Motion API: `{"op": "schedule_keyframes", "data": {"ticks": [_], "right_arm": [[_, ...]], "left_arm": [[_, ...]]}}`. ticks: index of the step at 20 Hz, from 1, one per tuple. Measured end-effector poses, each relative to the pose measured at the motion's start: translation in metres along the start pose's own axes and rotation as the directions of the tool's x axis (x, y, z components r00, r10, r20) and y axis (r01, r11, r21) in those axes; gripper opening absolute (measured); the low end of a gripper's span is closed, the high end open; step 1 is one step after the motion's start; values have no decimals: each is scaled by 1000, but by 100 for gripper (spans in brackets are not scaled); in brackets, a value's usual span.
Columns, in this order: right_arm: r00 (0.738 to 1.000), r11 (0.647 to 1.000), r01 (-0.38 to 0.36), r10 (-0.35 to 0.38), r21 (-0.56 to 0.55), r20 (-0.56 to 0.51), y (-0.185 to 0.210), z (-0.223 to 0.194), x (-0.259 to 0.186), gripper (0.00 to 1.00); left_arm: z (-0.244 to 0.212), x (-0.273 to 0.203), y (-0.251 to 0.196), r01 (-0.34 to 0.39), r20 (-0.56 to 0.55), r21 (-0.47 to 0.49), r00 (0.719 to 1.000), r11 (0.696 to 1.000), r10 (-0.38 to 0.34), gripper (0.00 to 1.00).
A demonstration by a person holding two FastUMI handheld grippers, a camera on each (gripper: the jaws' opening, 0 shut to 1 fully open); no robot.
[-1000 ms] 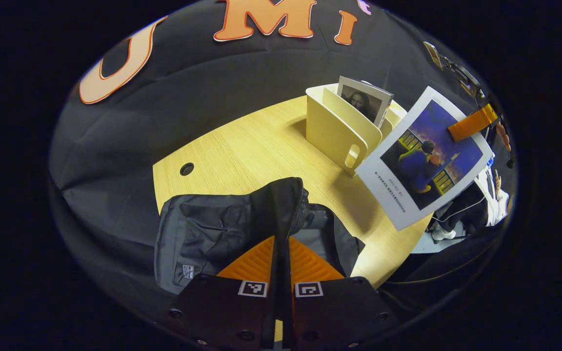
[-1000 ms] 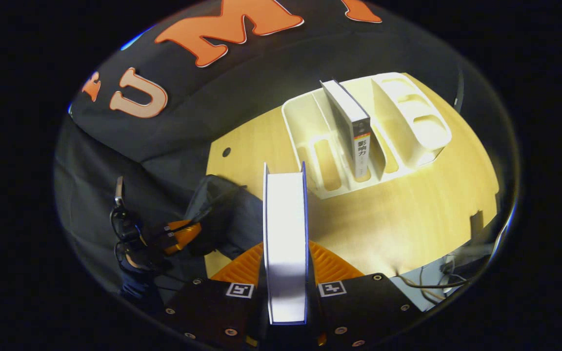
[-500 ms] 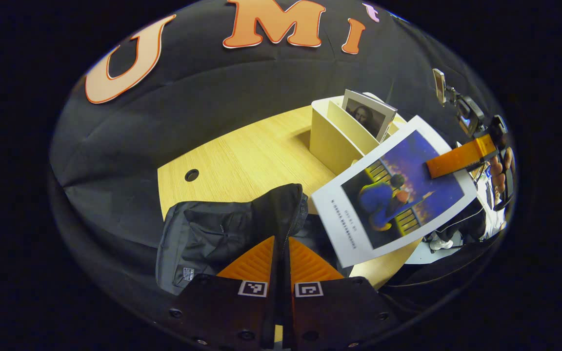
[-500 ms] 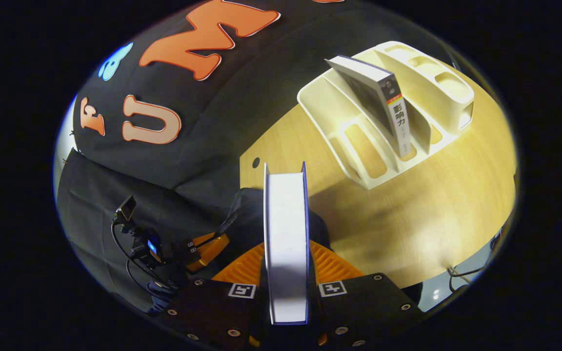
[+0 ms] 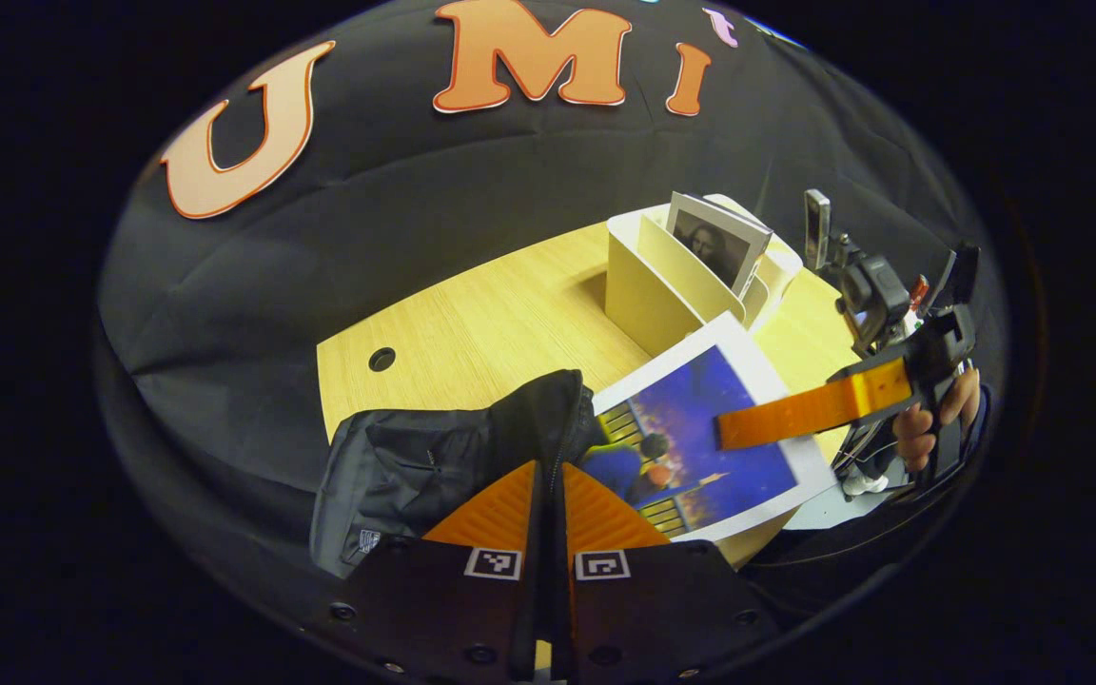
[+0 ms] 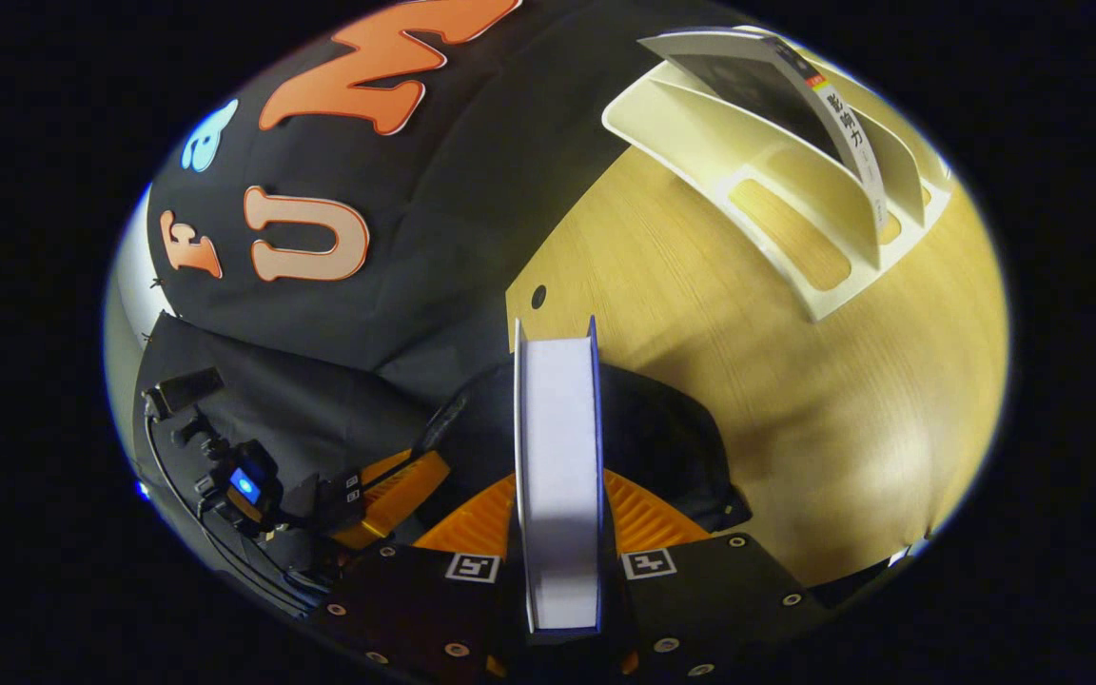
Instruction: Open the schoolbag, grab two books from the bookshelf and put them into the schoolbag.
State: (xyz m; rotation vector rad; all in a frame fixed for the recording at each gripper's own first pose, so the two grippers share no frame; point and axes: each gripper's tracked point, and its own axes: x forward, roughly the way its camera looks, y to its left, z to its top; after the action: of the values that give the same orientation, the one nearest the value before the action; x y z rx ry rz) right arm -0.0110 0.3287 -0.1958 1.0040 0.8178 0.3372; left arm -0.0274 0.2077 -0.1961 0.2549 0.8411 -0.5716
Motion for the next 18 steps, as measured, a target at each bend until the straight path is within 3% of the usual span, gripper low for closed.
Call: {"op": "schedule_keyframes", "data": {"ticks": [4, 12, 15, 17, 18], "right_arm": [[999, 996, -48, 49, 81, -7, 0, -10, 42, 32], [997, 995, -65, 63, 74, 31, -1, -20, 95, 32], [996, 991, -83, 81, 105, 29, 0, -31, 118, 32], [996, 988, -90, 86, 126, 34, 0, -34, 127, 32], [996, 989, -84, 80, 122, 36, 0, -35, 126, 32]], "left_arm": [[4, -4, -9, 6, 15, -10, 1000, 1000, -6, 7], [12, -10, -18, 14, 30, -25, 999, 1000, -14, 7], [25, -17, -30, 59, 74, -36, 996, 998, -56, 7], [23, -14, -16, -3, 53, -10, 999, 1000, 3, 5], [17, -10, -18, 7, 37, -28, 999, 1000, -6, 2]]}}
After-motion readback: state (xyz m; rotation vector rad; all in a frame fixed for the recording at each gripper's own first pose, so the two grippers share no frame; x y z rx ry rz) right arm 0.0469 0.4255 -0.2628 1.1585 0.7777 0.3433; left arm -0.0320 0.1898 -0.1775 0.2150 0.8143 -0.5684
